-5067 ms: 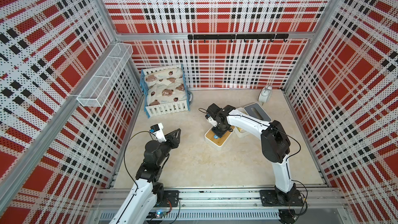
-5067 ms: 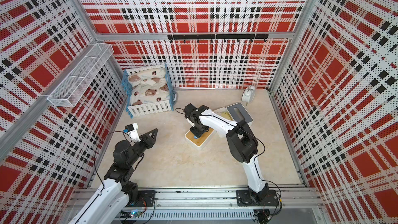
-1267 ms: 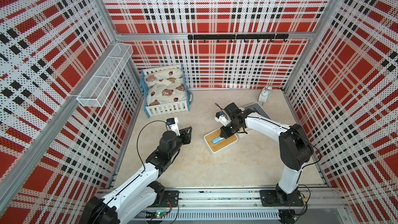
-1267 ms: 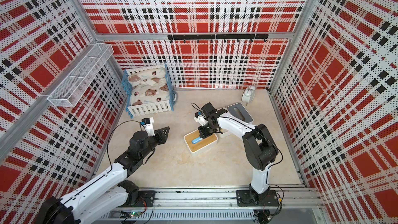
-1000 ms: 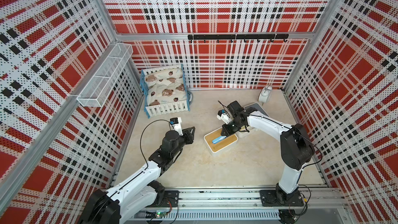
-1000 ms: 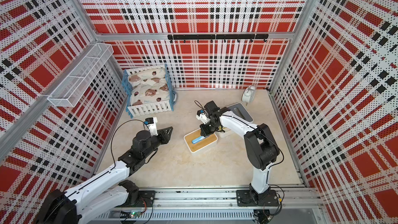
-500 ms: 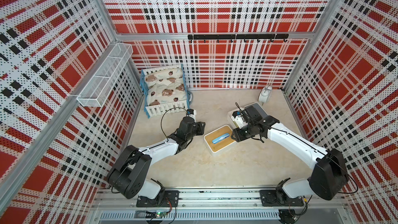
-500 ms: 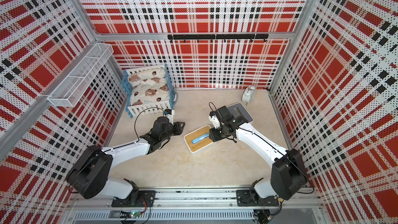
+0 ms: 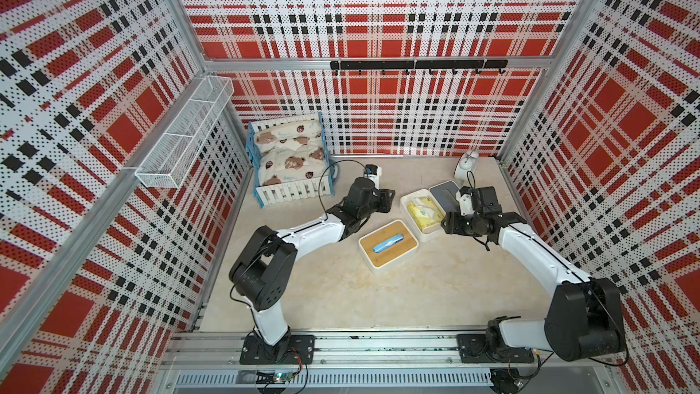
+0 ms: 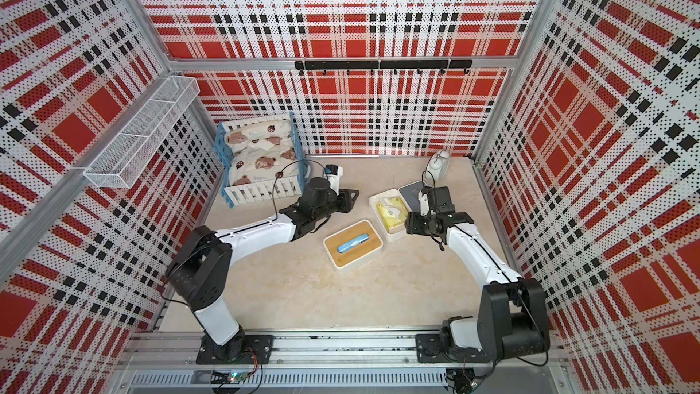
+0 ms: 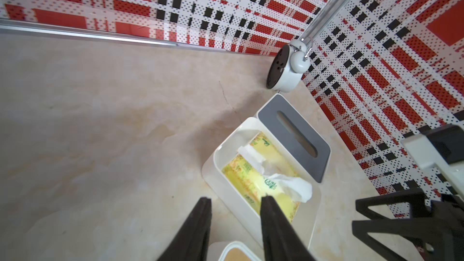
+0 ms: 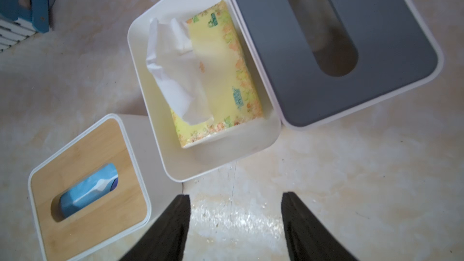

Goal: Put the tissue paper into the tissue box
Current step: Pick up the box lid from the center of the board.

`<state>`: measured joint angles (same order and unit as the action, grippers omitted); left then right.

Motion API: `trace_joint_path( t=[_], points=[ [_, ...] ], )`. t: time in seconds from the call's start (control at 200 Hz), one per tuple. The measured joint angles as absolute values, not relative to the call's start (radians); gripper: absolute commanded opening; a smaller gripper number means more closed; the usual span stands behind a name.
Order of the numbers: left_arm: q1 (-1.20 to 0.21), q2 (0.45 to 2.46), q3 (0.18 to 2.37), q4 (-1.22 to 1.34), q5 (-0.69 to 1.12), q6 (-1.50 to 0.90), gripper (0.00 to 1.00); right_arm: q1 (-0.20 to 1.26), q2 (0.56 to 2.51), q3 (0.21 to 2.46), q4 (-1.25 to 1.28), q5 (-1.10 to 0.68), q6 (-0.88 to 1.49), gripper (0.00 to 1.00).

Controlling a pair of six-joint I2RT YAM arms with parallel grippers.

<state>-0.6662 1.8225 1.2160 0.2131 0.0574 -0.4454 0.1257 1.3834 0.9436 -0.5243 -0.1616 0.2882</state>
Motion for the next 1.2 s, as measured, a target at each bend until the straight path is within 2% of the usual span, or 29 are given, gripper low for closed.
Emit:
trace_joint_path(
  t=[0.276, 0.696, 0.967, 1.112, 1.202],
  points=[
    [-0.704, 2.032, 1.398, 0.168, 0.072, -0.44, 0.39, 0.08, 1.589, 1.12, -0.493, -0.044, 0.249, 0.66],
    [-0.696, 2.071, 1.377, 0.146, 0.059, -0.44, 0.38, 0.018, 1.879, 1.442, -0.568, 0.071, 0.162, 0.8],
    [-0.65, 2.071, 1.282, 0.183, 0.056, -0.443, 0.37, 0.013, 2.004, 1.538, -0.634, 0.075, 0.128, 0.81],
    [-0.632, 2.067, 1.233, 0.214, 0.054, -0.445, 0.35, 0.004, 2.047, 1.57, -0.65, 0.076, 0.119, 0.72],
    [-0.632, 2.057, 1.209, 0.232, 0.053, -0.445, 0.35, 0.003, 2.074, 1.593, -0.655, 0.077, 0.108, 0.59]
  ],
)
